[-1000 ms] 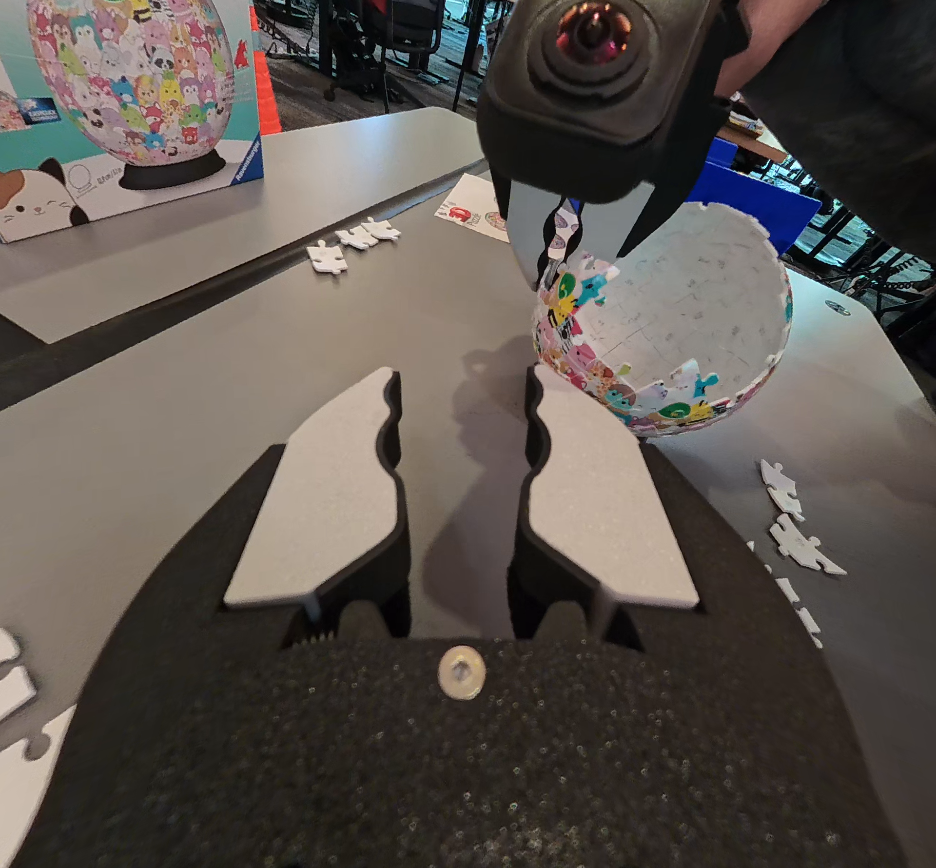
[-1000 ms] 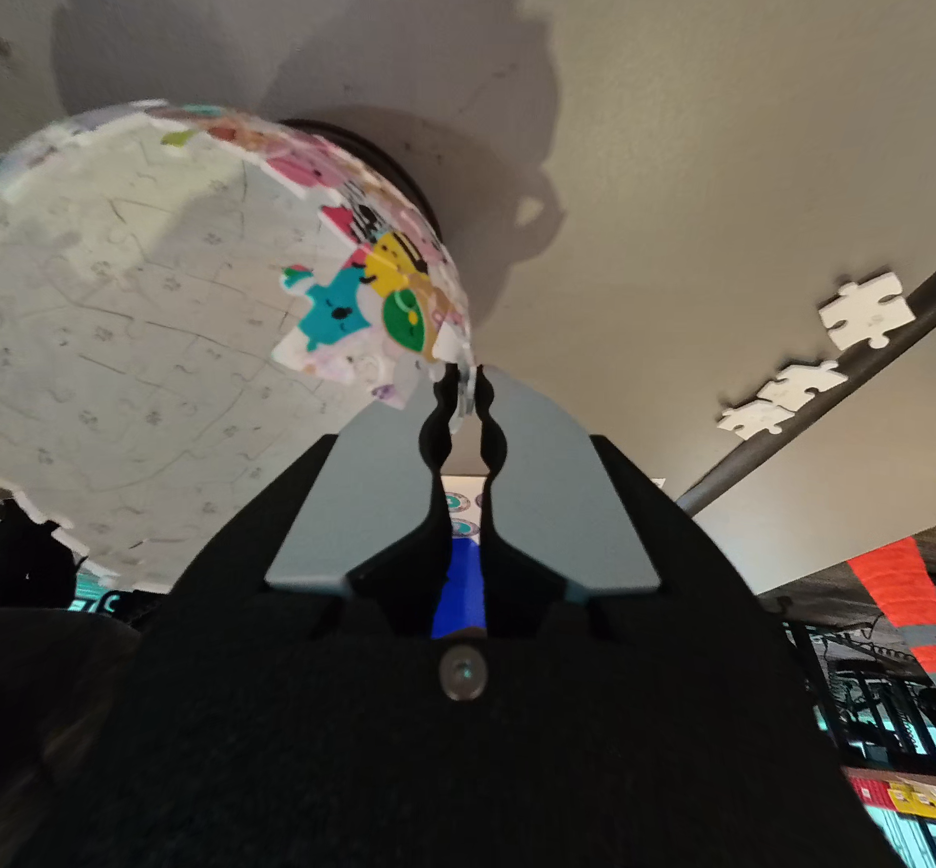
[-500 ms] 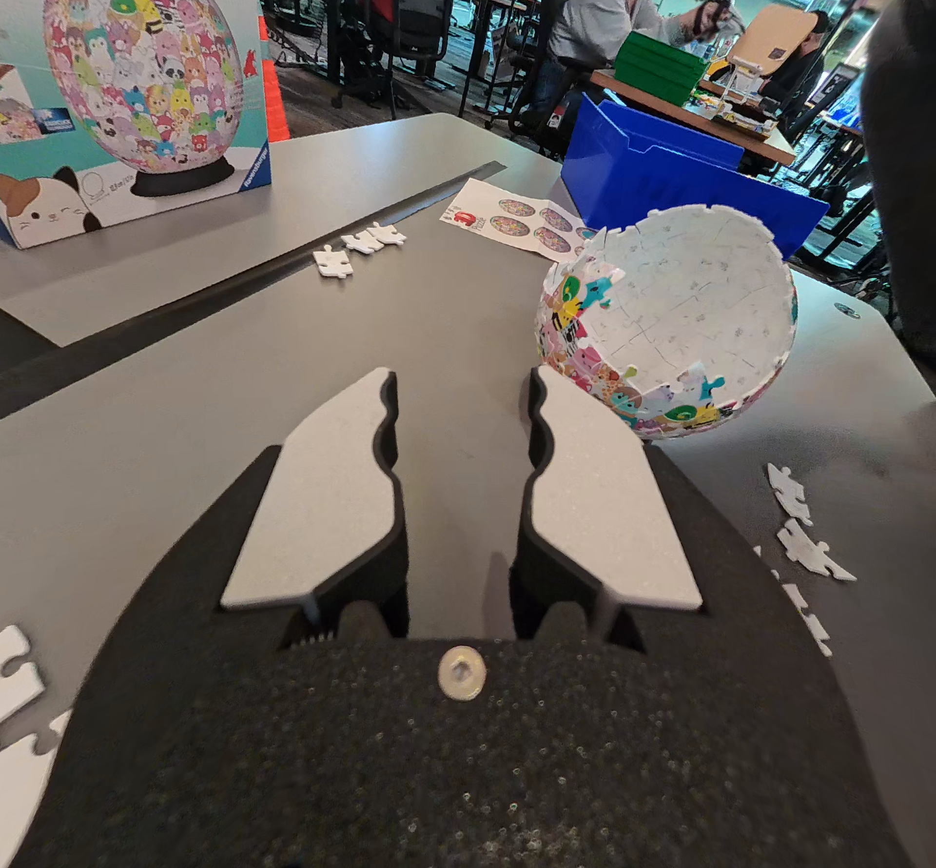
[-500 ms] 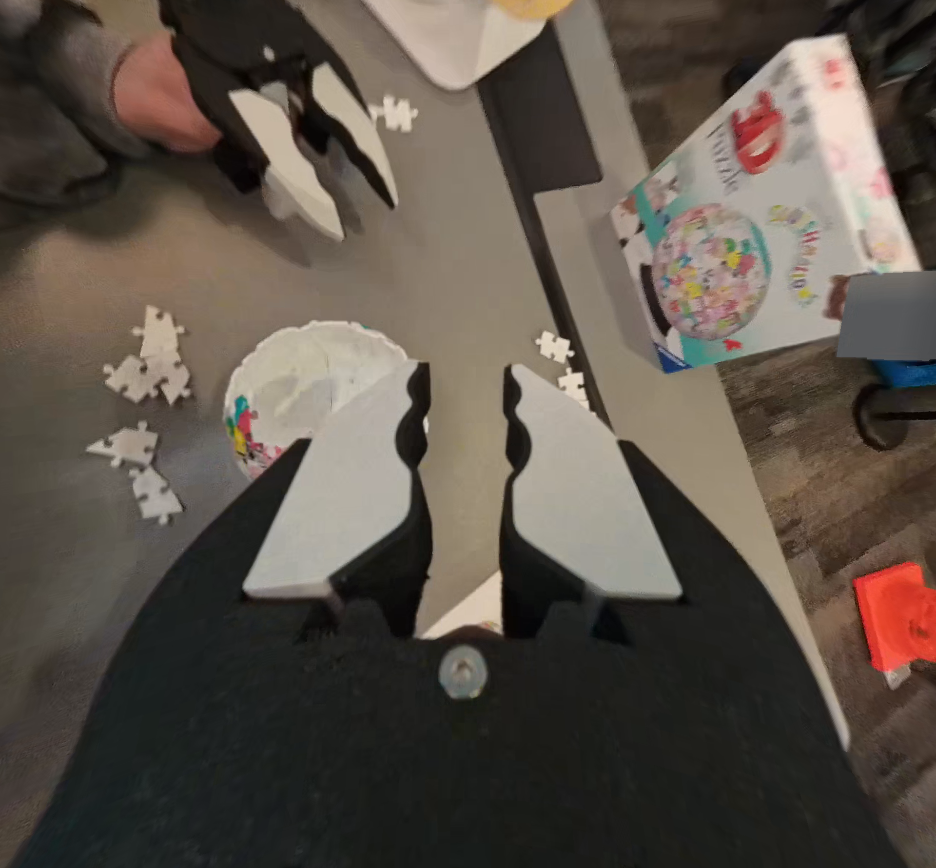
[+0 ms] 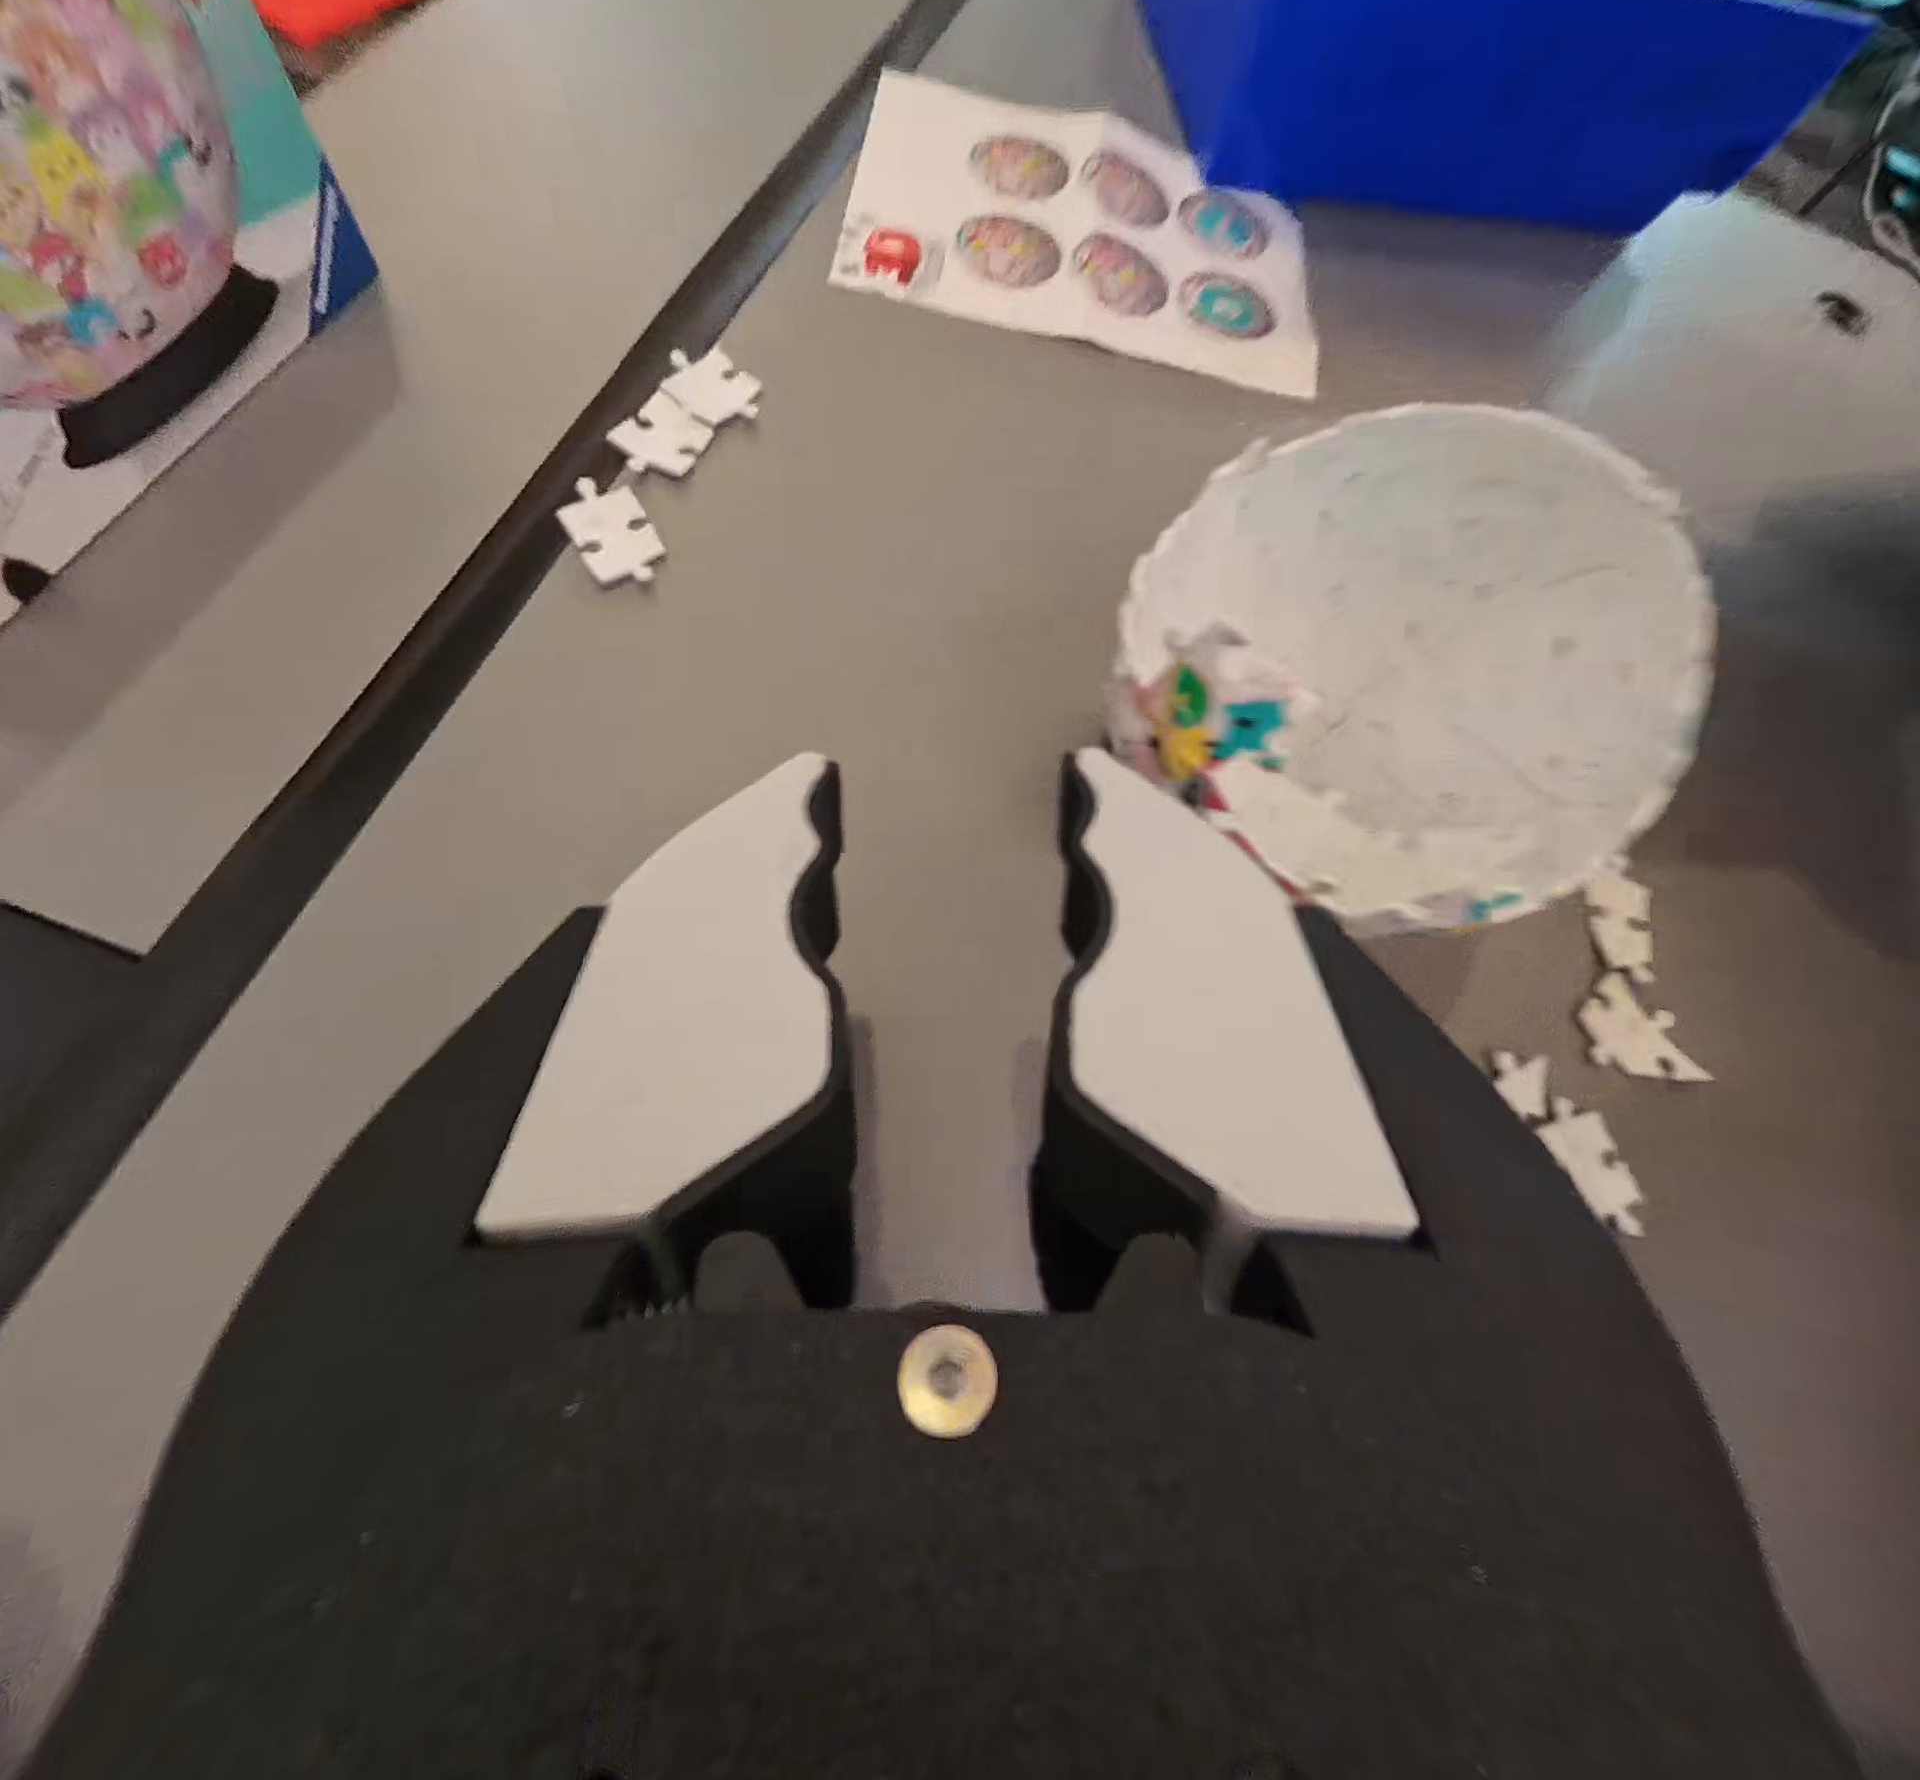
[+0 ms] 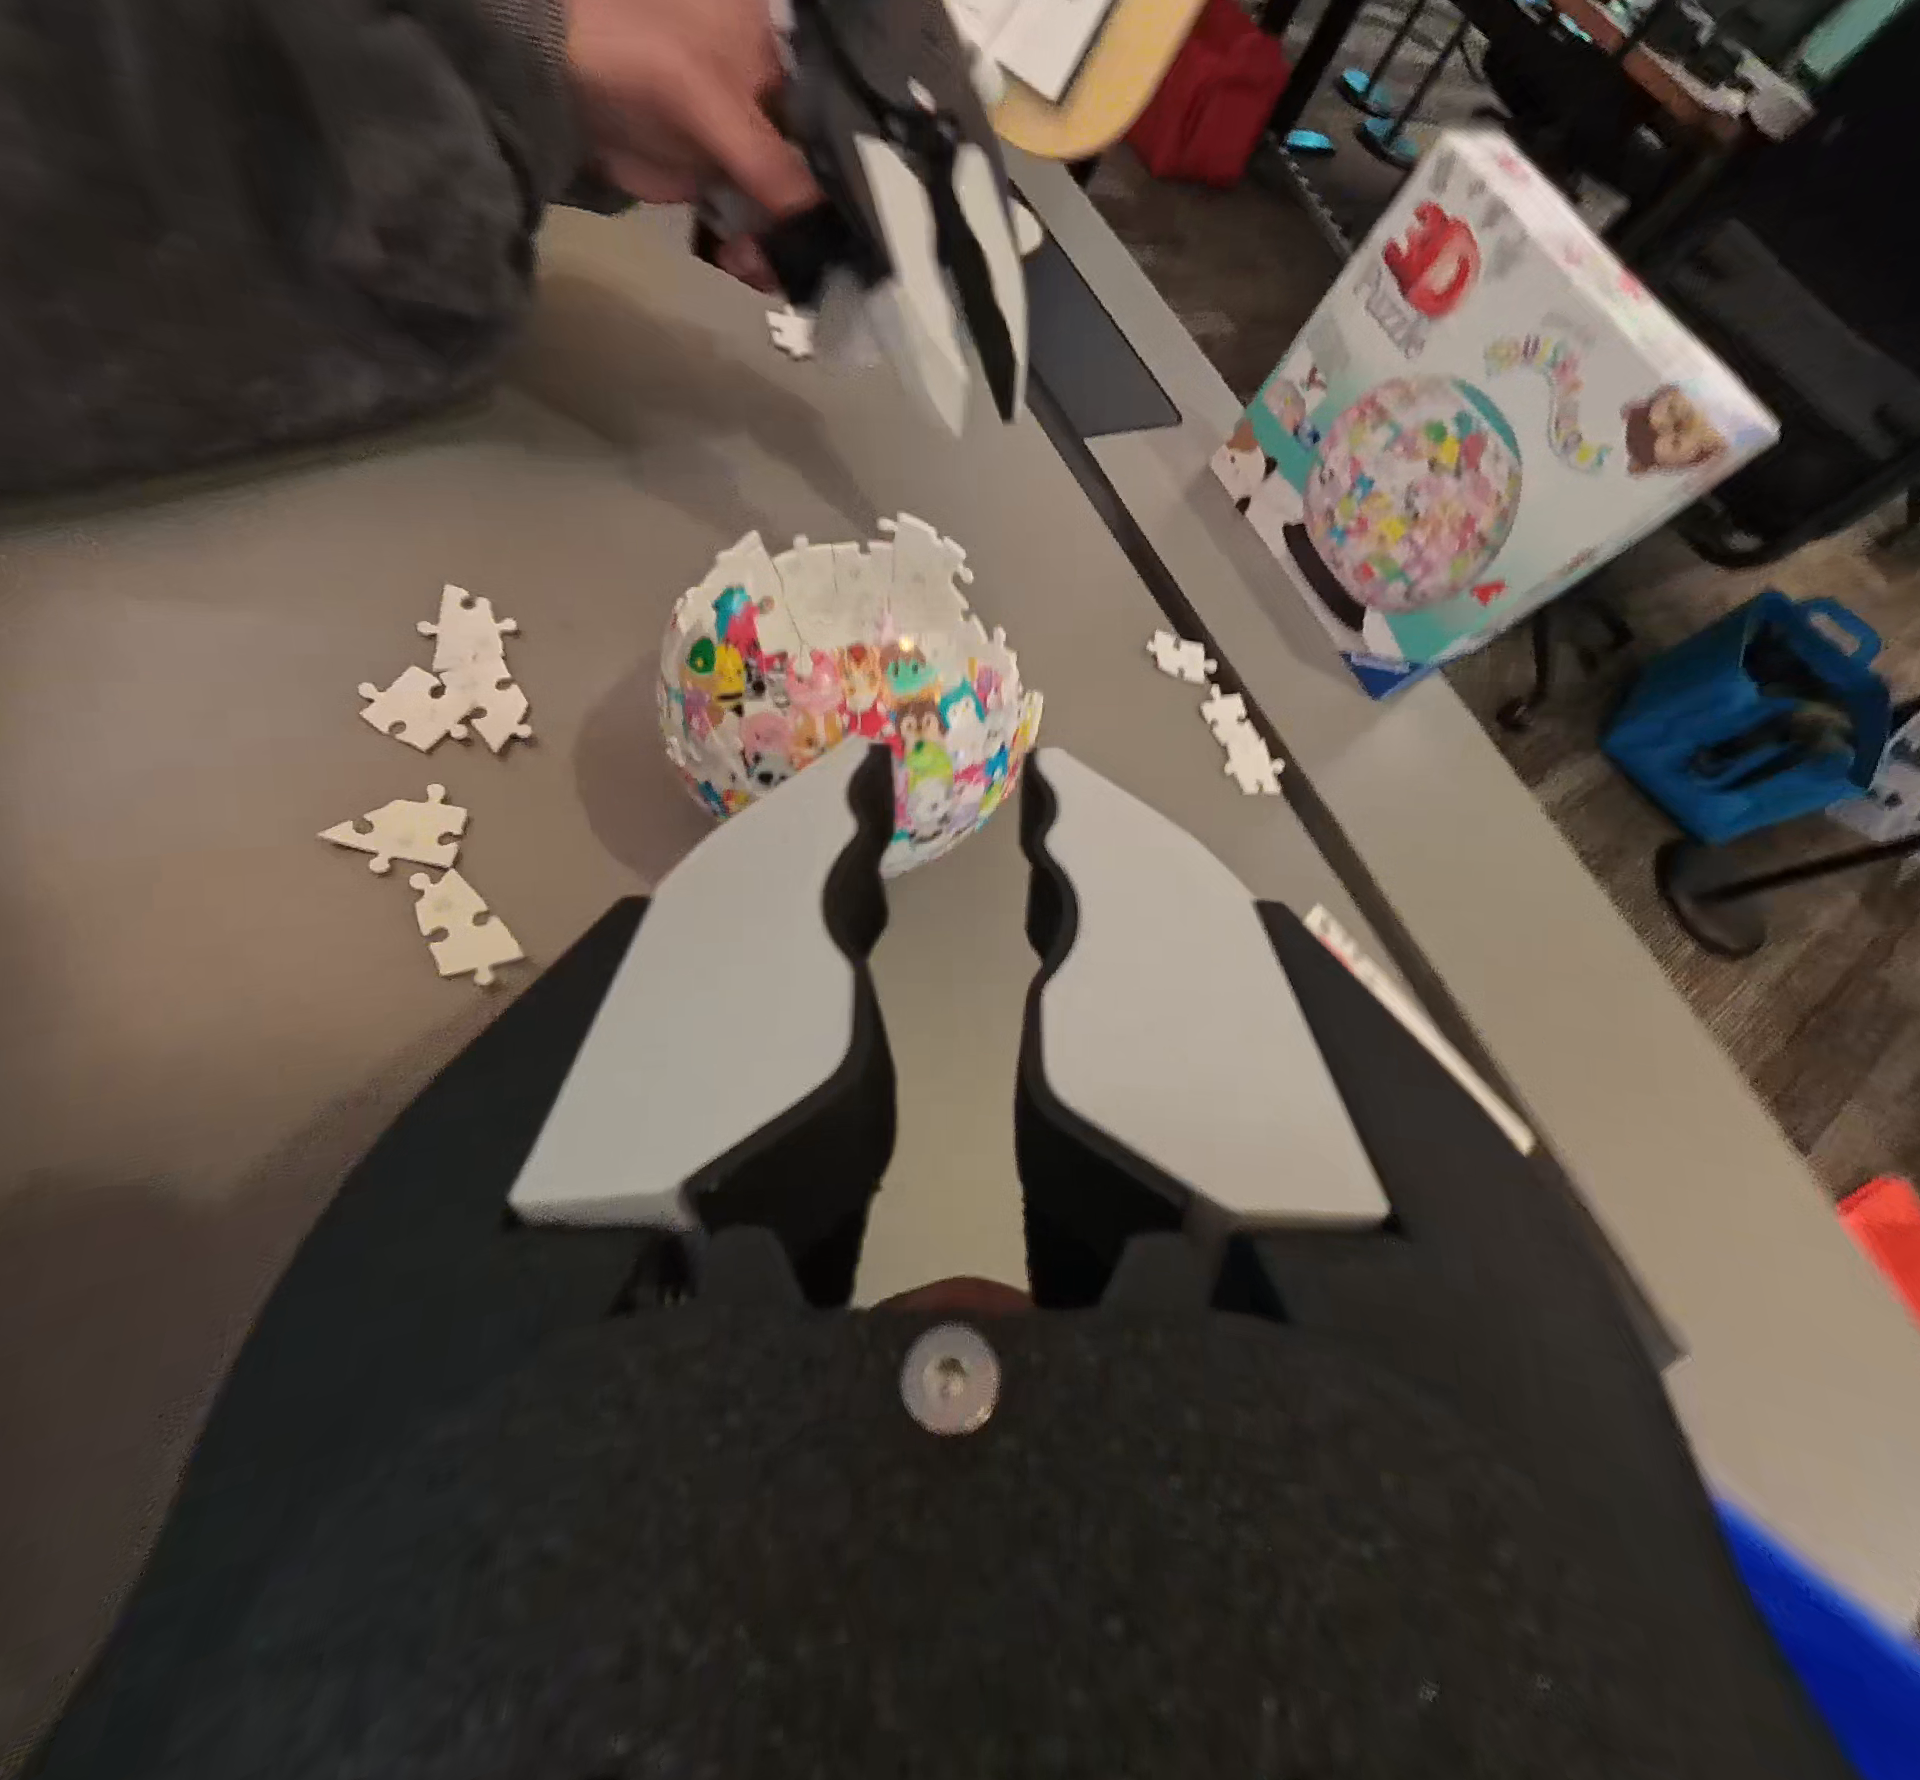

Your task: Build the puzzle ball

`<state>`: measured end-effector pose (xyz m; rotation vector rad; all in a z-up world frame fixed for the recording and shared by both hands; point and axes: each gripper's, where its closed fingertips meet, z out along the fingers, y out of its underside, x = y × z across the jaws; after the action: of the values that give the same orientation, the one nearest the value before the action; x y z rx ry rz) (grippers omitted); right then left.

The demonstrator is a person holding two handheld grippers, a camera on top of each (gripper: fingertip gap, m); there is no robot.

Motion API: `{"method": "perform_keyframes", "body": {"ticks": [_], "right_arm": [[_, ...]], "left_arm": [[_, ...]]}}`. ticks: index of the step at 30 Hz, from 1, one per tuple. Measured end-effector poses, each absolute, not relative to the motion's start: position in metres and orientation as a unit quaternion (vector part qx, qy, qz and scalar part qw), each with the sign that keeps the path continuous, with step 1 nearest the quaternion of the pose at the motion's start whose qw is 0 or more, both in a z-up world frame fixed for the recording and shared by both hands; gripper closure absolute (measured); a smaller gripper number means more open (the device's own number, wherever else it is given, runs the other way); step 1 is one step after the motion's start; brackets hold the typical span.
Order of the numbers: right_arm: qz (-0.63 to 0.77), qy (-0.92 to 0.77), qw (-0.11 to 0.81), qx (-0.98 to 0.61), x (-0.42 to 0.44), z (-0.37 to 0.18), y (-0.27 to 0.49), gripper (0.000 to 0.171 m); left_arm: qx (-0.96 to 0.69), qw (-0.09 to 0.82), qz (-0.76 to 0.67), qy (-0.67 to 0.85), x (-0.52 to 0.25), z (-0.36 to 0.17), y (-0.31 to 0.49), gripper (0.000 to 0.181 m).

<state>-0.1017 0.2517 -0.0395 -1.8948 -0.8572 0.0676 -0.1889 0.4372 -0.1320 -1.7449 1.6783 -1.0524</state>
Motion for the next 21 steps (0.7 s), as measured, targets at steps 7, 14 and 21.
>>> {"method": "perform_keyframes", "body": {"ticks": [7,14,21], "right_arm": [[-0.036,-0.538,0.329,-0.776,-0.133,-0.048,0.327,0.171],[-0.029,-0.655,0.060,-0.753,-0.125,-0.104,0.362,0.171],[-0.022,-0.581,-0.033,-0.813,-0.127,-0.131,0.373,0.144]], "left_arm": [[-0.561,0.116,-0.471,0.671,-0.127,-0.178,0.420,0.181],[-0.471,0.106,-0.508,0.713,-0.104,-0.172,0.398,0.181],[-0.461,0.060,-0.508,0.725,-0.104,-0.189,0.385,0.181]]}}
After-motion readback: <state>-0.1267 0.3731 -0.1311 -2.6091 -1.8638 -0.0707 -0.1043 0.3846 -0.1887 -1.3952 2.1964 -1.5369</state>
